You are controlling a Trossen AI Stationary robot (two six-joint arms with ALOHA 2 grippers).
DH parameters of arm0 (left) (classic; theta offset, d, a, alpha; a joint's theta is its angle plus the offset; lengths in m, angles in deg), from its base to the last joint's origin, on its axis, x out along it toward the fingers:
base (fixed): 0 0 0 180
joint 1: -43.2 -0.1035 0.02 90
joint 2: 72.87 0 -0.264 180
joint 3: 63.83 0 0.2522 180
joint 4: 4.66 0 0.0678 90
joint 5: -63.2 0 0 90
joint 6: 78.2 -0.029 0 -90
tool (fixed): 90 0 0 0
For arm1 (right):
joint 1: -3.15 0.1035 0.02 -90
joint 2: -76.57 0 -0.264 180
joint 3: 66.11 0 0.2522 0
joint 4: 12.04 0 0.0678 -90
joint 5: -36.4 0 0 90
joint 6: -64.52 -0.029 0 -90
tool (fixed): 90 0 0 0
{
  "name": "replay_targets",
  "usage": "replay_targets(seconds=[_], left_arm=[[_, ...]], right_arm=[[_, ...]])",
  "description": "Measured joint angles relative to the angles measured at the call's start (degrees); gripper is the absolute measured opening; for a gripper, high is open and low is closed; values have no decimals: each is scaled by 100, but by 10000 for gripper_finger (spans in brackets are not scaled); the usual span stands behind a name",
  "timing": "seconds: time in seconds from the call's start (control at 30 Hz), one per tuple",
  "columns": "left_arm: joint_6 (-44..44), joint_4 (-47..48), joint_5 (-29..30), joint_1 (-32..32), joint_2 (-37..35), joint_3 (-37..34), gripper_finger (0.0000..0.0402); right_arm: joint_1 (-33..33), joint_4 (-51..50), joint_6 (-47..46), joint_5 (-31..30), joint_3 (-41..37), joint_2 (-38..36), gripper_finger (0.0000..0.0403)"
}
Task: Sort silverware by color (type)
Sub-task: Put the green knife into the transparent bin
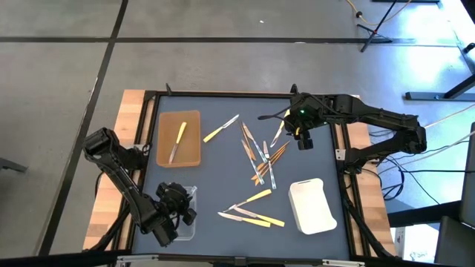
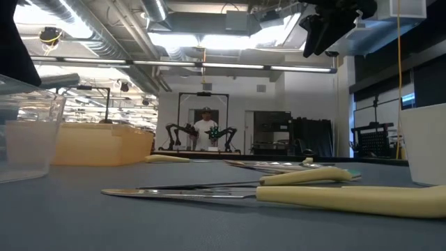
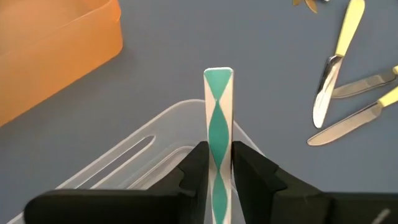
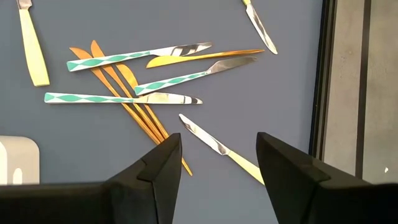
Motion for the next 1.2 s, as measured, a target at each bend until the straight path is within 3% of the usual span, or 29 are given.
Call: replay_targets(seconds=[0.8, 1.2], left_arm=[[4, 0, -212, -2, -5, 0, 69], [-304, 45, -171, -2, -534, 2, 69]], right_arm=[[0, -2, 0, 0, 0, 0, 195], [0, 41, 341, -2, 0, 0, 195]])
